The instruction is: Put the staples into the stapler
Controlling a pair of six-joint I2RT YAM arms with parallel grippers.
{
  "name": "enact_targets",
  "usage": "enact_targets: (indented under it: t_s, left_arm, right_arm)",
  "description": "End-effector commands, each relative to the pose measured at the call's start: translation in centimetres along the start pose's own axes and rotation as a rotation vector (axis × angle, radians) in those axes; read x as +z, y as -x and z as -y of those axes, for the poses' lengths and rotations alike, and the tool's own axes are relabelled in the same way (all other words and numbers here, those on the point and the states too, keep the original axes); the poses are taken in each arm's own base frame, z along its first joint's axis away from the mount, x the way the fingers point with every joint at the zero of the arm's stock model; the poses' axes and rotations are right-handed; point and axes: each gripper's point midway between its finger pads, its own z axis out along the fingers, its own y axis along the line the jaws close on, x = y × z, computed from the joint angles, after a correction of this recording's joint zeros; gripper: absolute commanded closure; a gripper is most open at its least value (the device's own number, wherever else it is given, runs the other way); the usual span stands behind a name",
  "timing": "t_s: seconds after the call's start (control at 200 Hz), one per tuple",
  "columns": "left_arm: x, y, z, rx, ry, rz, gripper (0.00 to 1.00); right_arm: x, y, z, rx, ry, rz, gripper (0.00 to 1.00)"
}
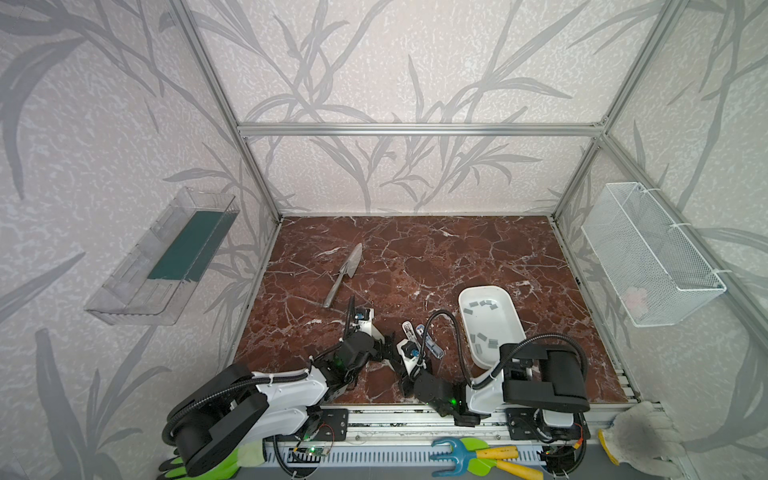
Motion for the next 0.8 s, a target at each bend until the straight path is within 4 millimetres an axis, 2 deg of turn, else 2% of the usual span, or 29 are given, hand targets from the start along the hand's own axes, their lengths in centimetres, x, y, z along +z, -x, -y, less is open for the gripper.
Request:
enact_targets:
  t_s: [0.0, 0.05, 0.17, 0.195, 0.285, 0.495, 0.56, 0.765, 0.795]
  left_arm:
    - [-0.1, 1.7, 0.4, -0.010, 0.006, 0.042, 0.01]
    - [-0.2, 1.9, 0.3, -0.008, 0.019, 0.039, 0.01]
    - [-0.7, 2.2, -0.4, -0.011, 0.055, 0.046, 0.01]
    - [-0.9, 2.3, -0.6, -0.015, 0.064, 0.053, 0.01]
    - [-1.6, 2.7, -1.4, -0.032, 0.097, 0.072, 0.01]
    - [-5.1, 4.7, -4.0, -0.063, 0.234, 0.090, 0.01]
    - [-6.3, 5.1, -5.1, -0.090, 0.278, 0.107, 0.01]
    - [-8.6, 5.7, -5.1, -0.139, 0.226, 0.122, 0.01]
    - [-9.2, 6.3, -4.8, -0.135, 0.205, 0.140, 0.01]
  right_arm:
    - [-0.7, -3.1, 0.7, -0.097, -0.021, -0.139, 0.85]
    - [-0.6, -2.6, 0.5, -0.101, -0.034, -0.140, 0.84]
    - [-0.5, -1.1, -0.2, -0.085, -0.024, -0.115, 0.74]
    - [-0.6, -1.4, 0.1, -0.103, -0.035, -0.136, 0.73]
    - [-0.7, -0.8, -0.1, -0.101, -0.036, -0.130, 0.67]
    - [-0.7, -0.5, -0.1, -0.102, -0.043, -0.131, 0.46]
    - [-0.5, -0.7, -0.1, -0.107, -0.050, -0.135, 0.45]
    - [1.0, -1.0, -0.3, -0.133, -0.085, -0.136, 0.45]
    - [1.1, -0.9, -0.3, -0.133, -0.094, -0.133, 0.45]
